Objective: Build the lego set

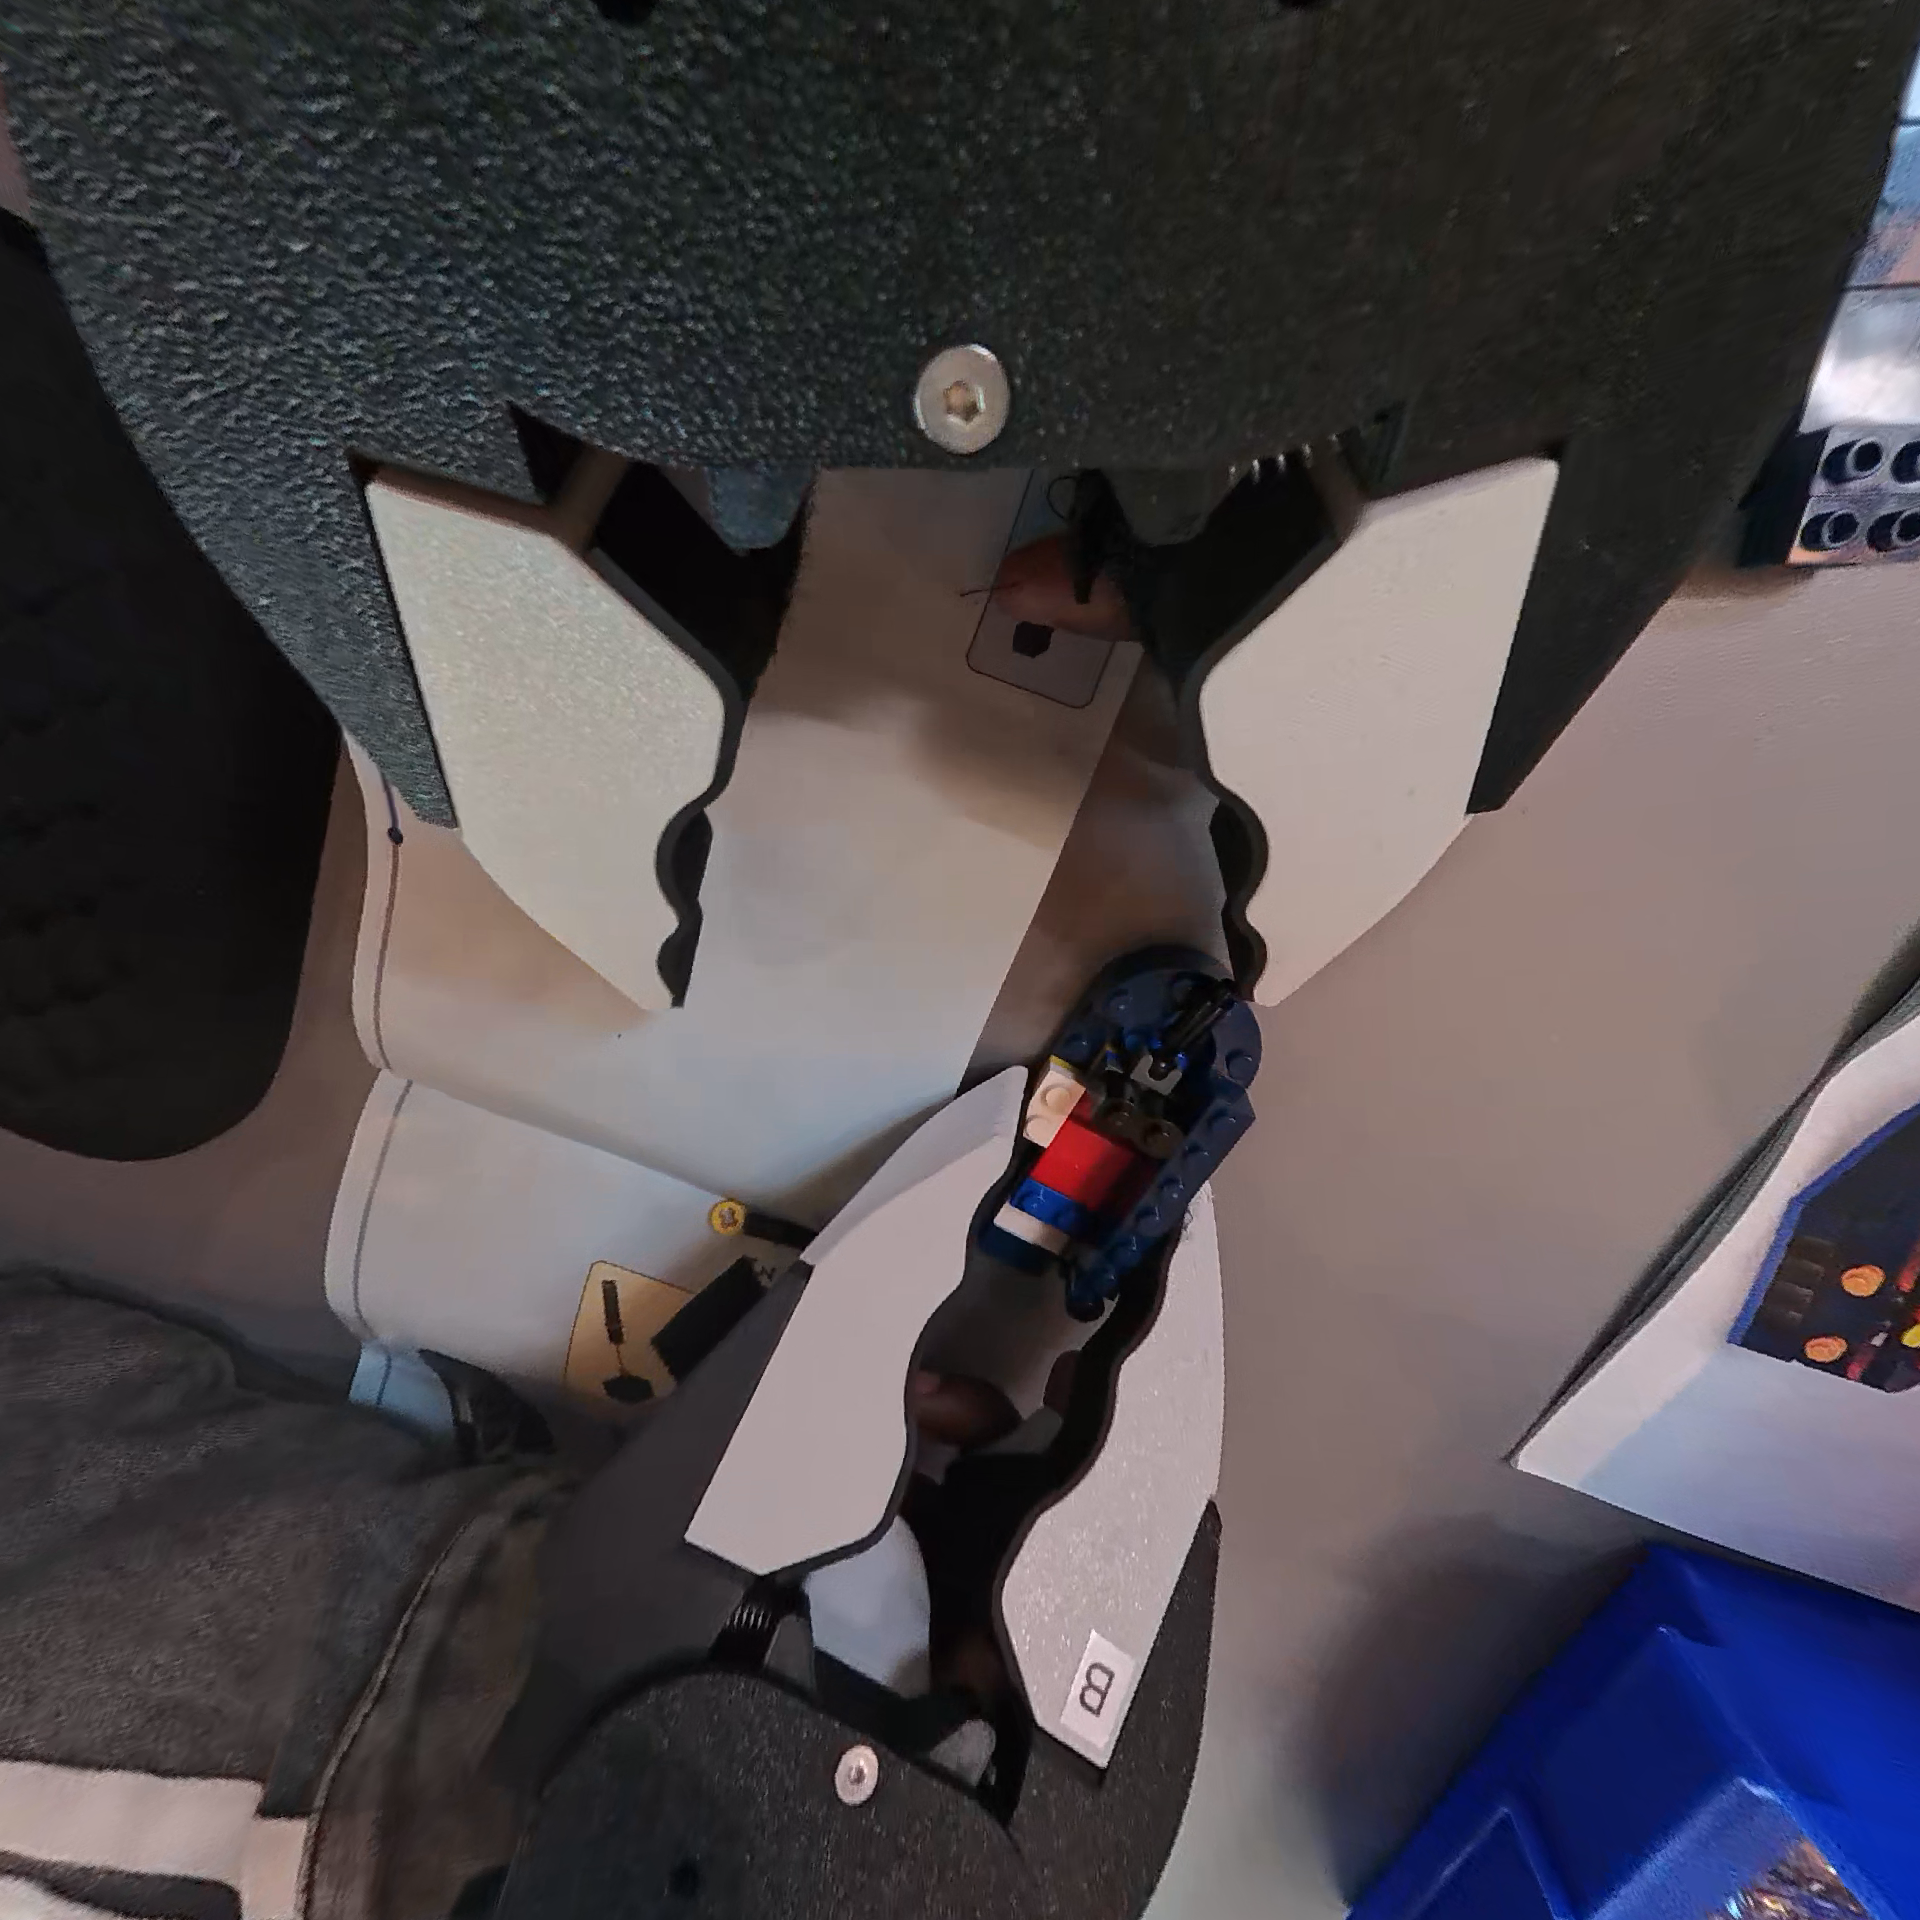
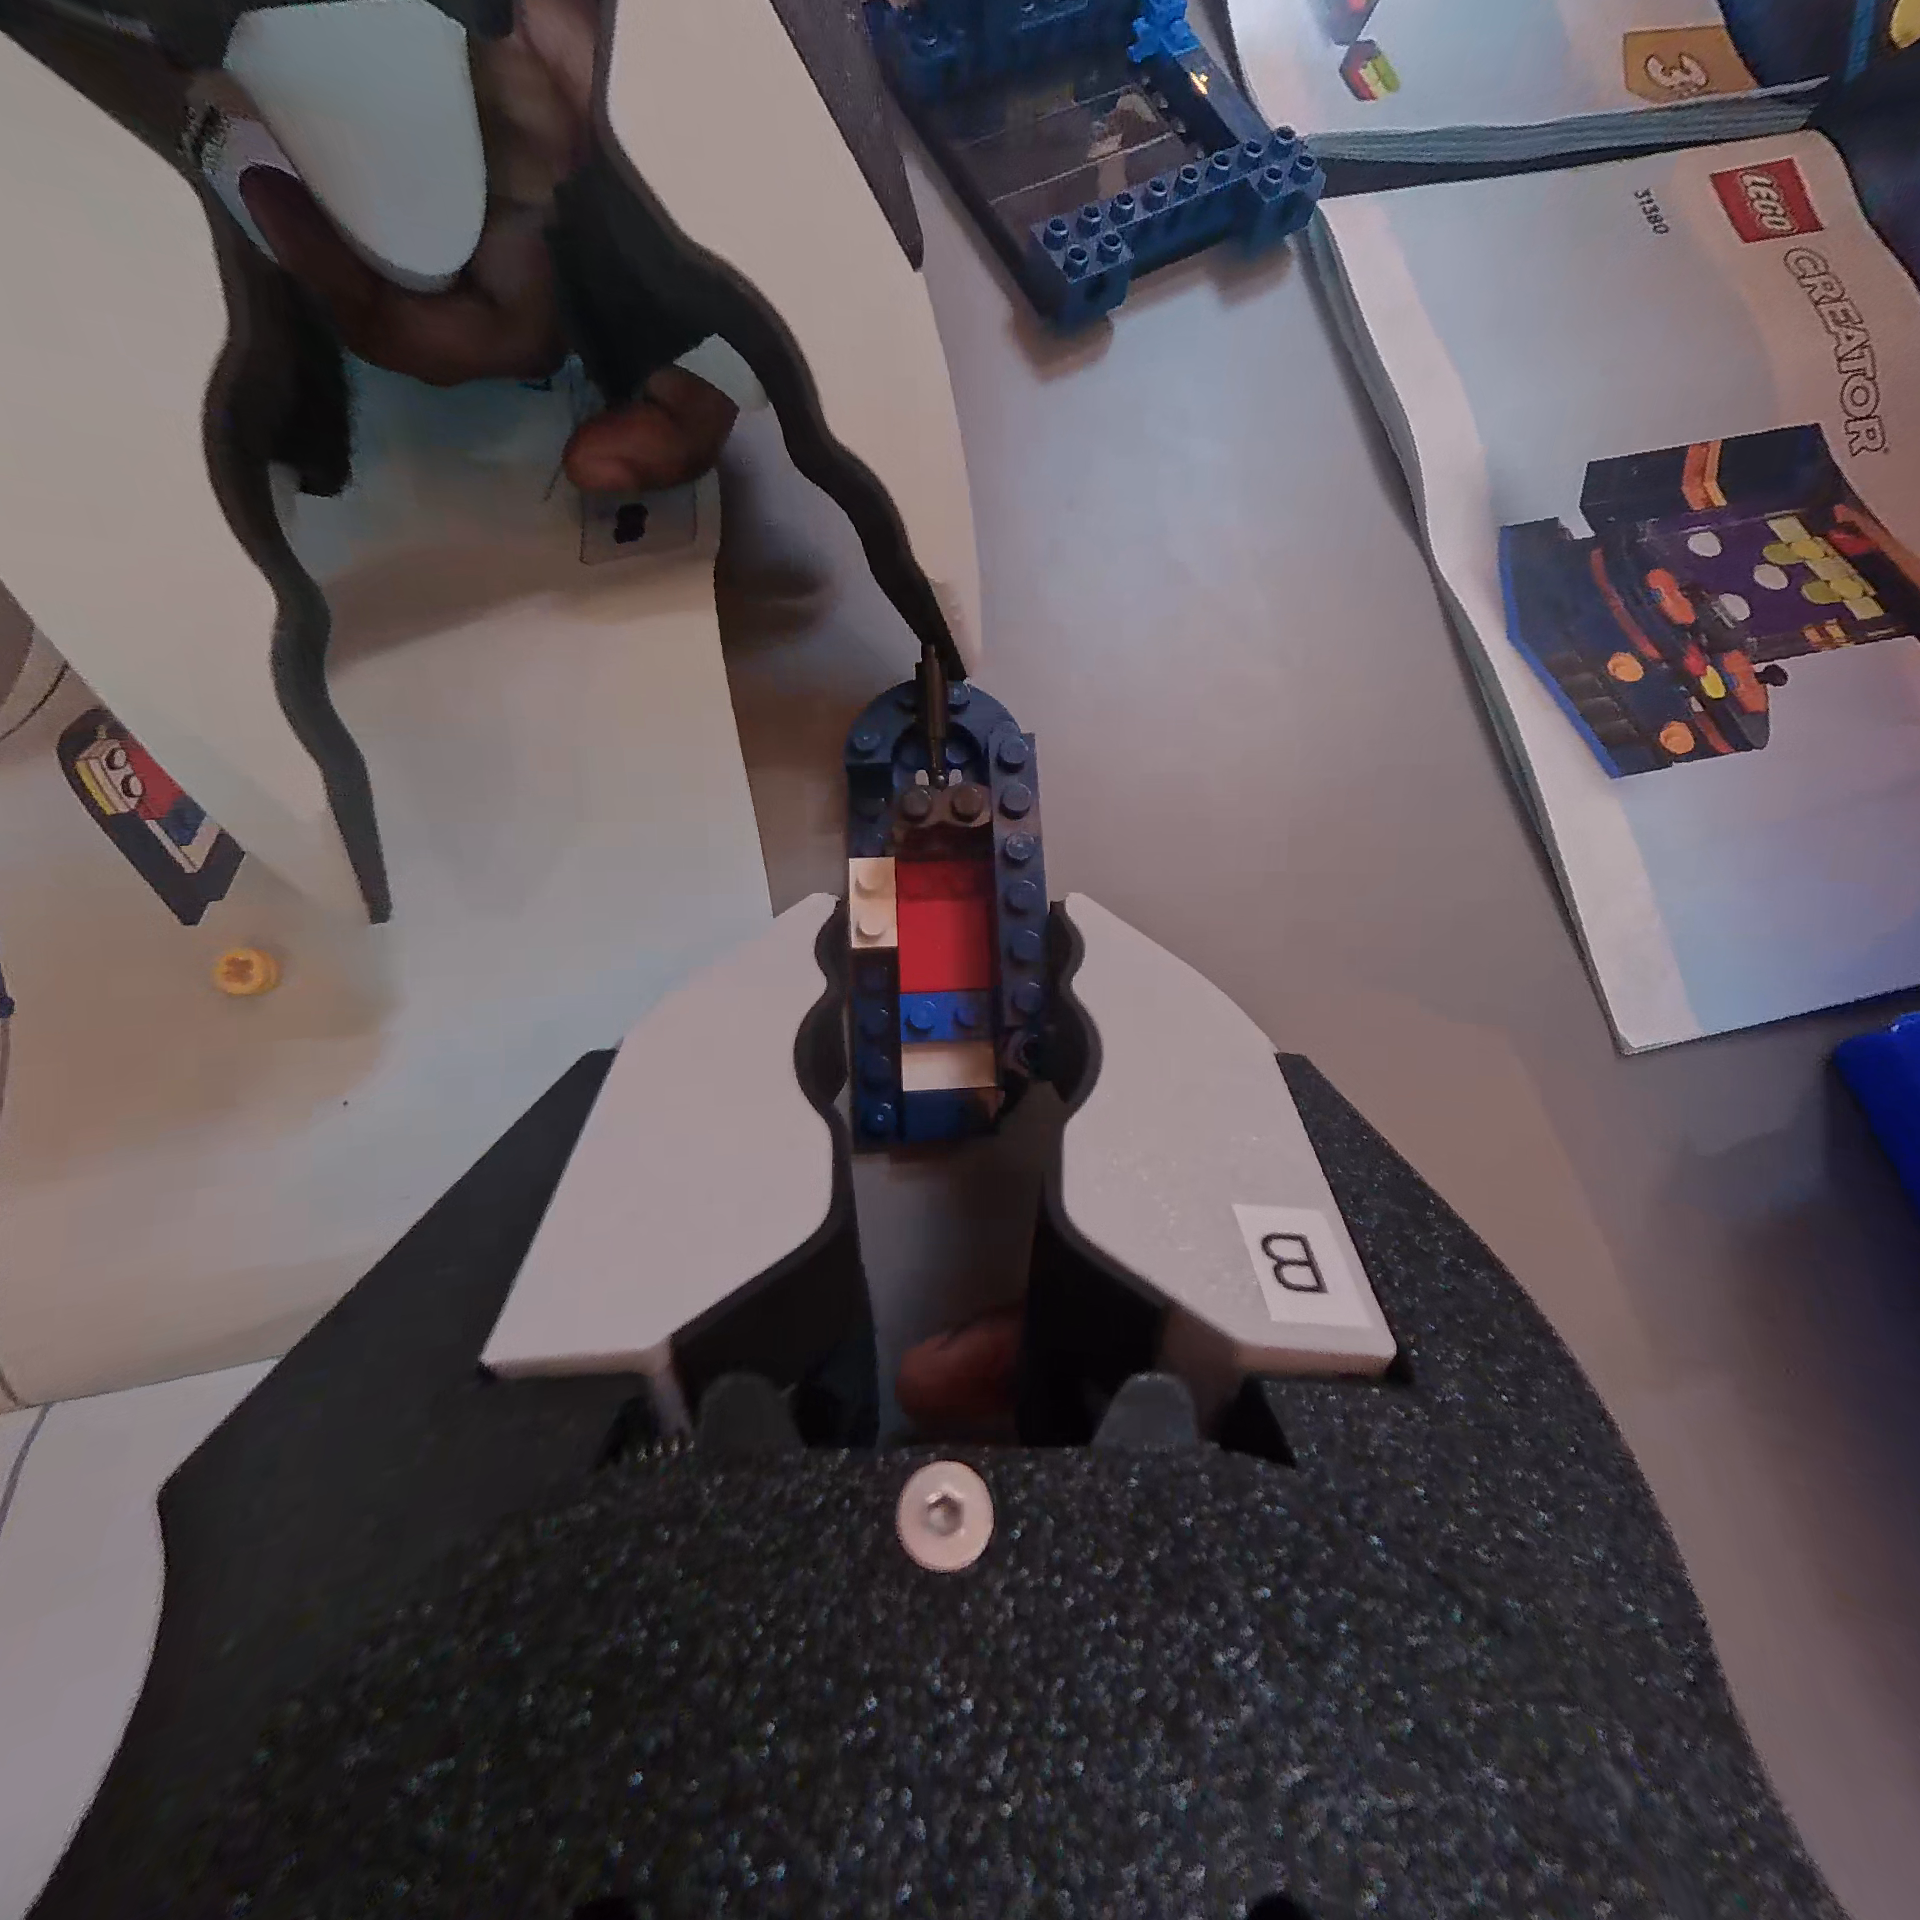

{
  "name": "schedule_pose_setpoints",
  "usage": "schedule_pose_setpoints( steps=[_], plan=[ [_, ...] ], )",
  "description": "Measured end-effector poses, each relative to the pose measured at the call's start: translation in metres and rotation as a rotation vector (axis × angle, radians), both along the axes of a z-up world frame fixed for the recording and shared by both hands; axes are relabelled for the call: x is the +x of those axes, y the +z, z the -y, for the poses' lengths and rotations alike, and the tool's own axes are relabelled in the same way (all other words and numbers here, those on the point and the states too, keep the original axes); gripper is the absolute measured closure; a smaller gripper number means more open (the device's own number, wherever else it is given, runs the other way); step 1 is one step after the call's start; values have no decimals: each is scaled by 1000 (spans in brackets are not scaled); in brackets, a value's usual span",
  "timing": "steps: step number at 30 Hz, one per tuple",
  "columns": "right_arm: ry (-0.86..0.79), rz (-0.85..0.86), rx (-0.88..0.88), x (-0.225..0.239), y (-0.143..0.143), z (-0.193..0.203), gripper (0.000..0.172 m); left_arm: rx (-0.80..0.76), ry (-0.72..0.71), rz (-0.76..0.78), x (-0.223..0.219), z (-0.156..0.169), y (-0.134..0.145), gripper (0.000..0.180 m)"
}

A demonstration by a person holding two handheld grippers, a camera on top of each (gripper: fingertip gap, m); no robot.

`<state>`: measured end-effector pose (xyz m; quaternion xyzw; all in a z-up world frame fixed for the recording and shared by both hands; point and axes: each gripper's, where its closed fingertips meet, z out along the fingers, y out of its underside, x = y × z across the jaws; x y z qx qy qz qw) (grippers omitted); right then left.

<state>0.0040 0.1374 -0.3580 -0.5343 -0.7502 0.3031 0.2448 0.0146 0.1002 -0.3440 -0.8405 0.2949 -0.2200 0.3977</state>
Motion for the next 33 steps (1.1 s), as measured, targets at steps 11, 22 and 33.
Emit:
schedule_pose_setpoints(
  steps=[11,22,33],
  plan=[
    [-6,-3,-5,-1,0,1,136,-114,64,230,4,5,14,80],
    [-13,-8,-3,-1,0,0,136,-154,132,452,2,-1,26,67],
    [-17,-10,-5,-1,0,0,136,-123,100,448,6,0,30,64]
  ],
)
